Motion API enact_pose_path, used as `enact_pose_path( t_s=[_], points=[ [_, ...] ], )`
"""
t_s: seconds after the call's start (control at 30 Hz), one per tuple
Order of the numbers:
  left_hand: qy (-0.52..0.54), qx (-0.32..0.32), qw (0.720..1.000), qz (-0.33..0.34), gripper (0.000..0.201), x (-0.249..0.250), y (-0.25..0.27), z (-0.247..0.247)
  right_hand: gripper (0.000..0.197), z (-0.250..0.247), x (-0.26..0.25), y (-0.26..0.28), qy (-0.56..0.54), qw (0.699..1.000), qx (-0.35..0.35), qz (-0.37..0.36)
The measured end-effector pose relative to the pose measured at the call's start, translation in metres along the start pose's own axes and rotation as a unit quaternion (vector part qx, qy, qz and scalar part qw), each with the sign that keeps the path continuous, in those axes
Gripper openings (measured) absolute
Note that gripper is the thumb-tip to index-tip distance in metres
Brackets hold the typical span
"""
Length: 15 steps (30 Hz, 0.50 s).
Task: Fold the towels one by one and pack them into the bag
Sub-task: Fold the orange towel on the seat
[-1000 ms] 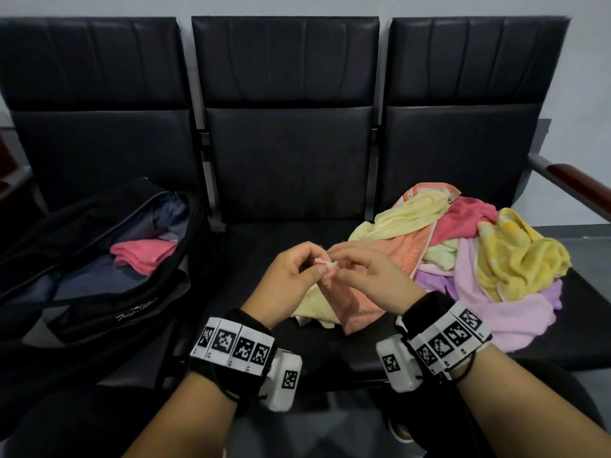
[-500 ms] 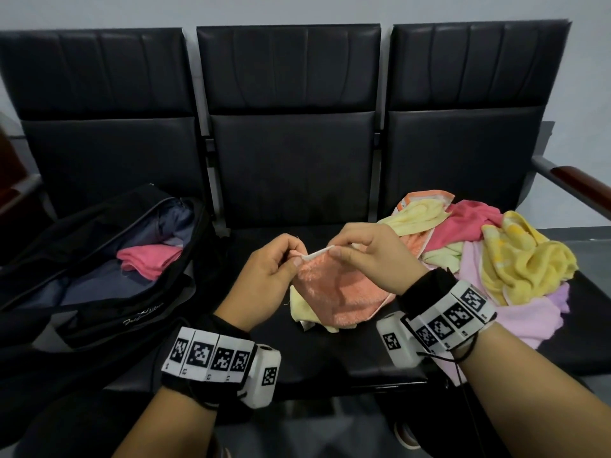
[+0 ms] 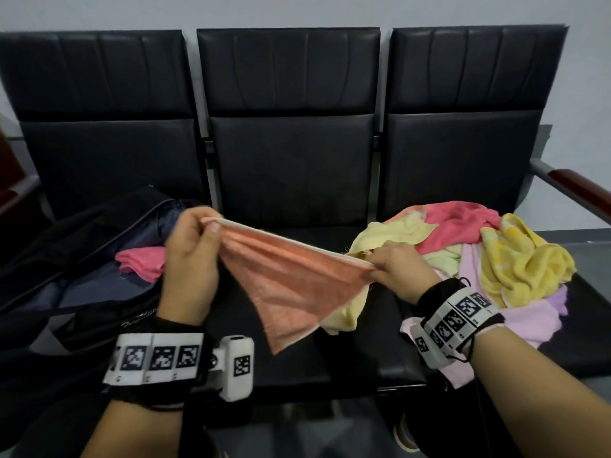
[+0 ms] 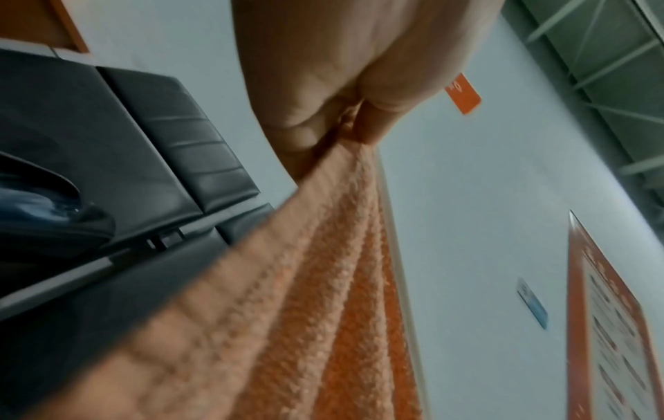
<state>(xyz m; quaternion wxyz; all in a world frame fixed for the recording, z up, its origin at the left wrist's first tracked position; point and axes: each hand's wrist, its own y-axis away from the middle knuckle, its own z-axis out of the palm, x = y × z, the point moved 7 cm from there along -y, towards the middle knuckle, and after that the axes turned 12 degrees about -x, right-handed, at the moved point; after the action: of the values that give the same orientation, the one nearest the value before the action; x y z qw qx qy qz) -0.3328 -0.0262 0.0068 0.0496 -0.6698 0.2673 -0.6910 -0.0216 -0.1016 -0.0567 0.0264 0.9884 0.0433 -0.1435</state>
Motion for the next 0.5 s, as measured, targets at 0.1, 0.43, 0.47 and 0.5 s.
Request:
enact_pose_path(
  t_s=[0.1, 0.43, 0.47, 0.5],
  points=[
    [-0.003, 0.11, 0.994, 0.001, 0.018, 0.001, -0.003, -0.041, 0.014, -0.007, 0.022, 0.01, 0.022, 0.995, 0.037, 0.089],
    [-0.082, 0.149, 0.975, -0.144, 0.02, -0.044, 0.005, -0.047, 0.014, -0.025, -0.047, 0.006, -0.297, 0.938, 0.179, -0.017],
    [-0.08, 0.111, 0.979, -0.151, 0.021, -0.046, 0.008, -0.032, 0.015, -0.017, -0.051, 0.003, -0.295, 0.942, 0.158, -0.019],
    [-0.093, 0.064, 0.982, -0.154, 0.022, -0.045, 0.01, -0.017, 0.017, -0.008, -0.054, 0.0, -0.291, 0.947, 0.134, -0.019]
  ],
)
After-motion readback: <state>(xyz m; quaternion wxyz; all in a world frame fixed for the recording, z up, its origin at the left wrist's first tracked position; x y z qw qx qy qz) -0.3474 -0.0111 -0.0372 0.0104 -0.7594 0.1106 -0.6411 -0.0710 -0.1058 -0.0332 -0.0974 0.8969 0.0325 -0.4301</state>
